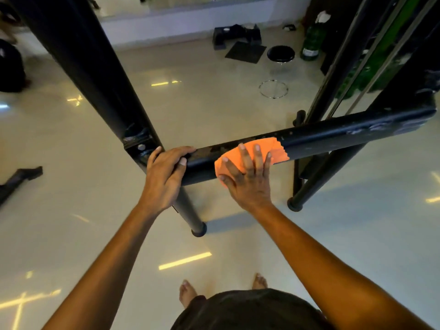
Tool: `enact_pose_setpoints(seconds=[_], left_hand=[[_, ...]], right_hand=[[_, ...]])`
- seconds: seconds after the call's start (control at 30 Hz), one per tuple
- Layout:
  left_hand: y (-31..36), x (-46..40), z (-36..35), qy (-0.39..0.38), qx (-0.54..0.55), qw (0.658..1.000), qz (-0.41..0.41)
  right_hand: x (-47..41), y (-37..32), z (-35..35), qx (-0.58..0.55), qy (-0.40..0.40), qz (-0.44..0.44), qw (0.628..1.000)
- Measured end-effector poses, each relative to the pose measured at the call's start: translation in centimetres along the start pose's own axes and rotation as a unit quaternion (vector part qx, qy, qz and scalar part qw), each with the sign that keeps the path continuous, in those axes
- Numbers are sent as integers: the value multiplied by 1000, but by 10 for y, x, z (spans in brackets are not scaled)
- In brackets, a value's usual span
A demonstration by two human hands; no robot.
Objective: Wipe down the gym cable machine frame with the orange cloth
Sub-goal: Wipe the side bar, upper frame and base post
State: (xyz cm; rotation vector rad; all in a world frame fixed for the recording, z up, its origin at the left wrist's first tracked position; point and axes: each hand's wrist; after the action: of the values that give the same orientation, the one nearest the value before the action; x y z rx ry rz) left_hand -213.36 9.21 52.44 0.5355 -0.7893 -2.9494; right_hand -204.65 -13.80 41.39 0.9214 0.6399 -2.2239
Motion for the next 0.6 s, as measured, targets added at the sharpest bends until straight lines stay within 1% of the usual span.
enact_pose_setpoints(seconds=[0.03,0.1,0.13,0.2,0.3,0.37,0.43,0.47,0.53,0.6], left_hand=[[1,-1,1,-5,32,999,21],[1,-1,6,-11,82,995,54],[0,1,8,-6,84,995,54],[-7,7,11,2,46,998,30],[-22,22,16,-6,-54,999,0],[-30,32,19,-11,-94,995,-13],[-35,37,20,-13,-104,994,-27],[-36,37,20,-14,-104,994,-32],[-38,37,20,-13,-93,995,-39],[-42,36,21,-10,-79,996,-44]], right_hand=[[-3,-12,-2,-26,3,-42,999],[-11,-56,-11,-79,2,-128,989],[-15,-81,-17,-105,-2,-145,984],[-18,-115,-30,-126,-19,-142,982],[-17,-115,-29,-118,-36,-124,985],[-8,-90,-20,-90,-53,-59,993],[0,-61,-11,-48,-76,19,996],[2,-55,-8,-37,-88,29,995],[2,-69,-10,-46,-84,-23,995],[-1,-108,-18,-68,-83,-81,991]])
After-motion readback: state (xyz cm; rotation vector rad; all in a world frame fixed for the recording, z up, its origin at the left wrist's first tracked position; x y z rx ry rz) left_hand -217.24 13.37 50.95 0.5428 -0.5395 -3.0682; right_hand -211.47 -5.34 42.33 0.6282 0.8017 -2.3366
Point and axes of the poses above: each hand's wrist, its own x-axis away from the middle knuckle, its own z-axis out of the back of the hand, y = z × x, and after that the axes turned 9 degrees about -x, right-handed
